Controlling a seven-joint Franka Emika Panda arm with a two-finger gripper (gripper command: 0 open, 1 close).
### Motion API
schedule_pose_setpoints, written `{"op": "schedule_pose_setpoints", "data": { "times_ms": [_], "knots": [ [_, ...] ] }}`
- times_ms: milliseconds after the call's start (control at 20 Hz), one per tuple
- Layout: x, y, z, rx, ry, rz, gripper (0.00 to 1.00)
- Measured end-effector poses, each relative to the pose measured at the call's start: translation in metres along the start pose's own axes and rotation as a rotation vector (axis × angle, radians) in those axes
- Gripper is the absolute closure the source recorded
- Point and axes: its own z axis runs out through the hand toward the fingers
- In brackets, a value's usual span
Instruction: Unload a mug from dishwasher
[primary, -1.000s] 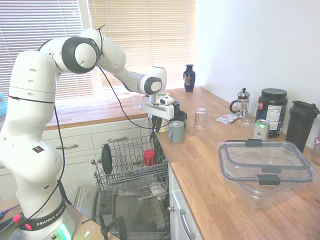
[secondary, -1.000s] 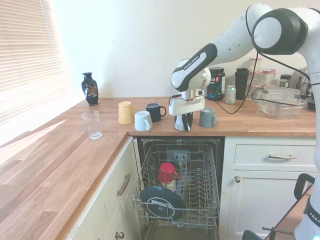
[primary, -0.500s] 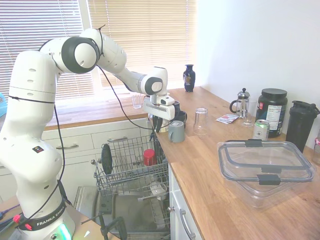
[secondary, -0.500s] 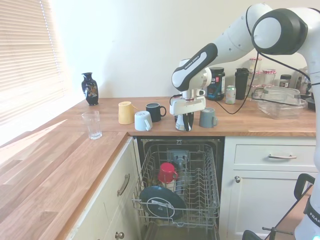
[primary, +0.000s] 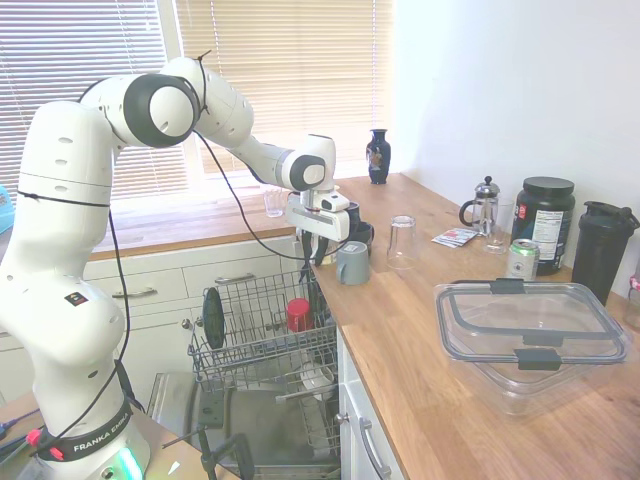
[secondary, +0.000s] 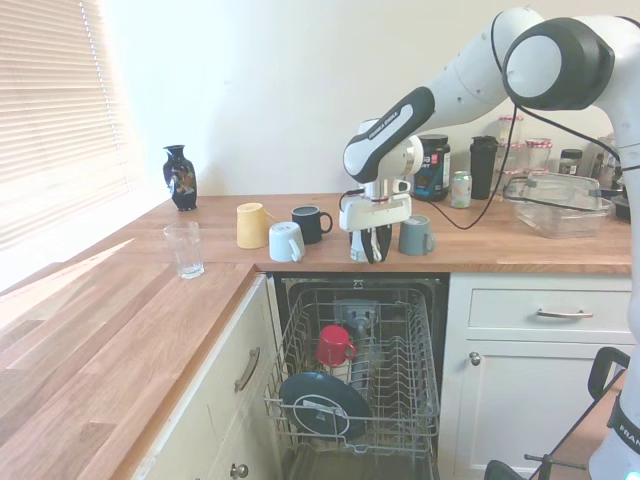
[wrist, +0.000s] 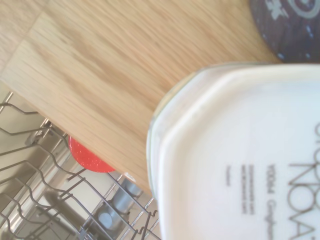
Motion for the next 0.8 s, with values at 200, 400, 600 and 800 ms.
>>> {"op": "schedule_pose_setpoints", "data": {
  "times_ms": [200, 400, 600, 800],
  "knots": [
    [0.0, -0.001, -0.001, 0.007, 0.01, -0.003, 0.0],
    [-0.003, -0.005, -0.006, 0.026, 0.033, -0.013, 0.0],
    [-0.008, -0.004, -0.016, 0.054, 0.064, -0.022, 0.0],
    [-0.018, 0.003, -0.028, 0.076, 0.102, -0.032, 0.0]
  ]
}}
